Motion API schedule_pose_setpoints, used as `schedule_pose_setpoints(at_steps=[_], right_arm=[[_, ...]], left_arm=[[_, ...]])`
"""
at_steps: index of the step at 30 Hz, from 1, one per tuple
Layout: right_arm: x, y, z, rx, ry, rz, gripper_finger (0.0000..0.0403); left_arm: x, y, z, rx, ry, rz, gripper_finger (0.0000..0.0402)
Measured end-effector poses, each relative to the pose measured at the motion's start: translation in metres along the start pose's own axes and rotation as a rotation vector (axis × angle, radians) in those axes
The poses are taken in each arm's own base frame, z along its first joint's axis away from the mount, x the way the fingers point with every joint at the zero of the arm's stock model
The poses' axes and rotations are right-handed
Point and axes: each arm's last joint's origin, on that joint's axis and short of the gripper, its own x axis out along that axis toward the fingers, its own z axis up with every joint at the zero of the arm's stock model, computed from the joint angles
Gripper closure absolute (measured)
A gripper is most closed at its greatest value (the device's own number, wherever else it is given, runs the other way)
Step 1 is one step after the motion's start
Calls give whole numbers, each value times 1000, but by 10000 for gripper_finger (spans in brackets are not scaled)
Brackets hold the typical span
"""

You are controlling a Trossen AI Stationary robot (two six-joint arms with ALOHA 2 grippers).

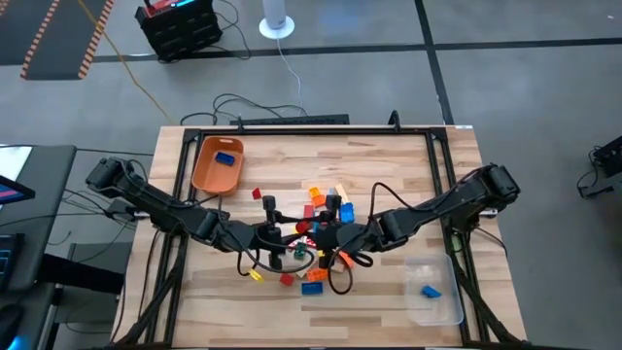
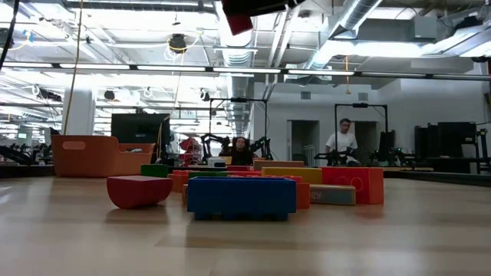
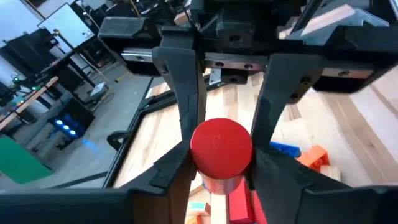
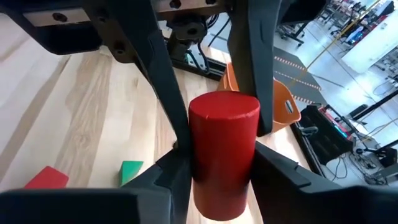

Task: Sort blocks by size
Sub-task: Put the large red wooden block into the orange bin

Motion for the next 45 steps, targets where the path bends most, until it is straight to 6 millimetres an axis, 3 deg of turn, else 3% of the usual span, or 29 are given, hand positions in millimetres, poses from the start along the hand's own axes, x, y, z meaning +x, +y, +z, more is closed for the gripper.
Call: schedule_pose_setpoints(at_steps=[3, 17, 23, 26, 31, 35, 38, 45], right_arm=[[0, 0, 0, 1, -1, 1, 217], [-6, -9, -4, -38, 71, -13, 149], [-16, -30, -16, -17, 221, -30, 147], [-19, -38, -31, 67, 360, -59, 147], [-14, -29, -73, 198, 500, -100, 147], [-16, -14, -98, 240, 503, -97, 147], [-21, -3, -101, 279, 487, -81, 147], [-36, 22, -93, 317, 398, -63, 147]], left_arm=[[0, 0, 1, 3, -6, 2, 283], [5, 7, -4, -19, 31, 50, 278], [2, 12, -4, -25, 56, 92, 278], [1, 19, -14, -43, 149, 86, 278], [7, 49, -51, -112, 427, 176, 278], [5, 87, -75, -167, 615, 300, 278], [-2, 115, -84, -229, 678, 359, 278], [-22, 160, -103, -291, 817, 484, 278]])
